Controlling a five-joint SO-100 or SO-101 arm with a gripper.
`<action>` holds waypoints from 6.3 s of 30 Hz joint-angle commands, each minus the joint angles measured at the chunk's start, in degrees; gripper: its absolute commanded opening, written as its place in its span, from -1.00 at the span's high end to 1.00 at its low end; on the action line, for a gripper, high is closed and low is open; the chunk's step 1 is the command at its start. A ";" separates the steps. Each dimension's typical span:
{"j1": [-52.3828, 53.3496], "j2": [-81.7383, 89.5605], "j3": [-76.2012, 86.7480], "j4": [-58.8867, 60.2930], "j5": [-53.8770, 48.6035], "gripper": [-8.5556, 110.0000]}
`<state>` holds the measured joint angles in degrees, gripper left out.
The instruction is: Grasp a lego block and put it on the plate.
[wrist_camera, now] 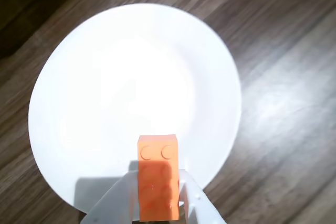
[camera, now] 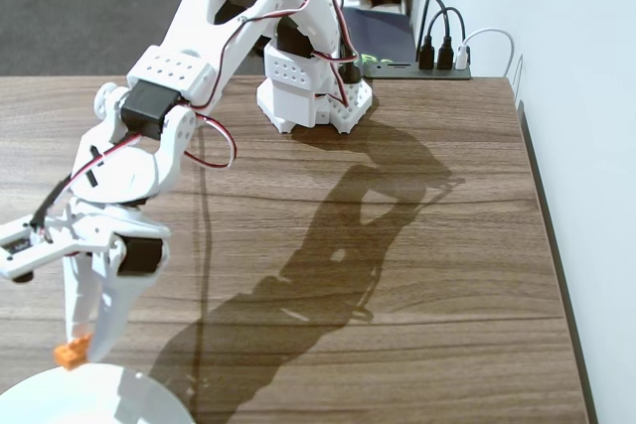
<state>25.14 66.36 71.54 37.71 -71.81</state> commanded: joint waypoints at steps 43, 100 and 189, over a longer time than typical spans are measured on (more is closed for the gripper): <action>-2.29 -10.81 -13.89 7.21 6.24 0.58; -29.27 86.31 87.71 9.93 54.58 0.85; -23.38 122.17 95.89 34.89 67.59 0.85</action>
<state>2.02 188.44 167.61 72.42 -4.31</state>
